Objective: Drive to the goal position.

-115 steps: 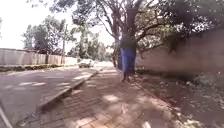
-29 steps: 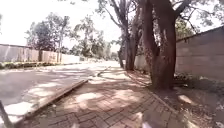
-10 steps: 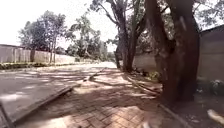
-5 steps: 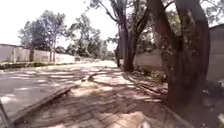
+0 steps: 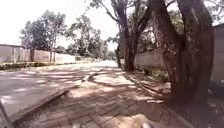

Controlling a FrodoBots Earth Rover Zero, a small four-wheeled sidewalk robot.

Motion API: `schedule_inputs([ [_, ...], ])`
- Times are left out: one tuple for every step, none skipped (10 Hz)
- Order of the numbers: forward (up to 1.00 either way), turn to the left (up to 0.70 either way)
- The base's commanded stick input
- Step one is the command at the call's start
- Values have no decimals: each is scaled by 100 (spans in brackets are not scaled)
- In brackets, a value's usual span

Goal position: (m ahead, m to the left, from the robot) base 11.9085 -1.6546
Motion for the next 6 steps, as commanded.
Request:
schedule_inputs([
  [50,0],
  [50,0],
  [50,0],
  [50,0],
  [50,0],
  [50,0],
])
